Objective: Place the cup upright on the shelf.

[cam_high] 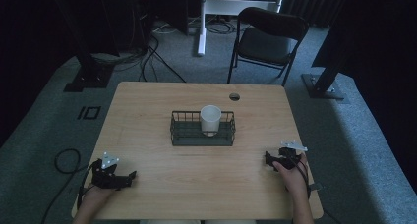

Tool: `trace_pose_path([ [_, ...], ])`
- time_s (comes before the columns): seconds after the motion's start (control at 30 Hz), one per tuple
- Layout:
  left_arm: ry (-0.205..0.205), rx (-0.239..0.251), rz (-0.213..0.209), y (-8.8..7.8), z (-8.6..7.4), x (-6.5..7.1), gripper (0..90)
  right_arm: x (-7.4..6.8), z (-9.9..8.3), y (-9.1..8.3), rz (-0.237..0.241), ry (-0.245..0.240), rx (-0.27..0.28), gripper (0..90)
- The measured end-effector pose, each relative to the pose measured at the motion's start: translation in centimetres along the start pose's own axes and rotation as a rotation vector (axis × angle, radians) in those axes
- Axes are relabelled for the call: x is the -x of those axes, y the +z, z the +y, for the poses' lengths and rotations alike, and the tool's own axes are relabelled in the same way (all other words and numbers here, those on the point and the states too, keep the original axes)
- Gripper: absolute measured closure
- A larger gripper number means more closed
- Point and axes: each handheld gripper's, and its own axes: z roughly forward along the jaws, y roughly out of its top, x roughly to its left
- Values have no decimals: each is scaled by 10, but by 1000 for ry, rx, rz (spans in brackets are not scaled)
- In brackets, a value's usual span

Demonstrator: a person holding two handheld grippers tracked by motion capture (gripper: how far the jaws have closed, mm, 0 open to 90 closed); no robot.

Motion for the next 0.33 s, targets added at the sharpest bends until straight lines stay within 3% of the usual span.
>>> trace_pose_path([
  [0.33, 0, 0, 0, 0, 0, 0, 1, 0, 0, 0, 1, -3, 0, 117],
])
